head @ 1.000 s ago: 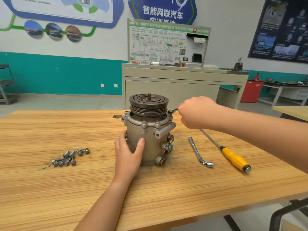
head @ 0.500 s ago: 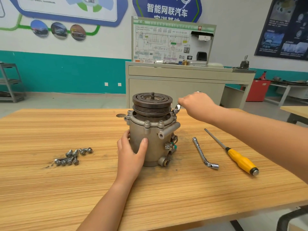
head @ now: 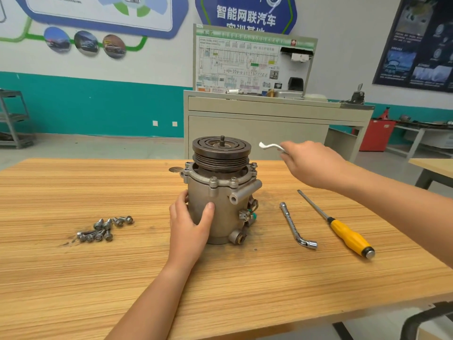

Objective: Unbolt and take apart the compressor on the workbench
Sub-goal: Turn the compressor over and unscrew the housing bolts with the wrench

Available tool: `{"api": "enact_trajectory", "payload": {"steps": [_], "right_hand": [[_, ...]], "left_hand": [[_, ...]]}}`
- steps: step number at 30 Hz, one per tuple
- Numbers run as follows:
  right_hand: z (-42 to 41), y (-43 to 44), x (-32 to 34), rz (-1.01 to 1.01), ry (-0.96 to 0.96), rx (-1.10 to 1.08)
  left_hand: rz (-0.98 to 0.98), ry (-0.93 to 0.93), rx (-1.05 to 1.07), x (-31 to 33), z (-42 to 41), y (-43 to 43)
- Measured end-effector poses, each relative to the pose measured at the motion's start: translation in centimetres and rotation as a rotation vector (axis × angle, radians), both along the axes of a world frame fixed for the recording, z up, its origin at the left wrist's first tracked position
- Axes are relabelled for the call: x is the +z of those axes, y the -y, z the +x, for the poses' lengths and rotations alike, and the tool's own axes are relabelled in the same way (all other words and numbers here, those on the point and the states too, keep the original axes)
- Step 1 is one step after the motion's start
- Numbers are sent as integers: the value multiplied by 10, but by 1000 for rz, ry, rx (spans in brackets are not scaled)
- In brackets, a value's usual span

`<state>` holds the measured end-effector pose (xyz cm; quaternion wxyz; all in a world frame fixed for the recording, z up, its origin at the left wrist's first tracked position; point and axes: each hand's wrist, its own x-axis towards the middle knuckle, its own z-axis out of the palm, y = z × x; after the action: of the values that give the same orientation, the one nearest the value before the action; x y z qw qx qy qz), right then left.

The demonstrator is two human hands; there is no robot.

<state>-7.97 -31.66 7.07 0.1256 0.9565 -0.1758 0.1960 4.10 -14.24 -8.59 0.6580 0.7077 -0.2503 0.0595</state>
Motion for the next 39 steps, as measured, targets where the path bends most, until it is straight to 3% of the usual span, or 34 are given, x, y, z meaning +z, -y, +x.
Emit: {"api": "enact_trajectory", "payload": {"steps": [10,21,28,33,39], "right_hand": [[9,-33,7,-125,-291,-157],[15,-52,13,-463,-471,-155],[13,-41,11,-402,-510,-160],[13,-25,15,-530,-539,-163],[28,0,6,-525,-345,-123]], "left_hand": [[-7,5,-8,0,0,0],[-6,-15,-18,1,-2,0],[-7,-9,-6,0,1,1],[-9,-12,-12,-2,0,0],[-17,-8,1,0,-2,2]]}}
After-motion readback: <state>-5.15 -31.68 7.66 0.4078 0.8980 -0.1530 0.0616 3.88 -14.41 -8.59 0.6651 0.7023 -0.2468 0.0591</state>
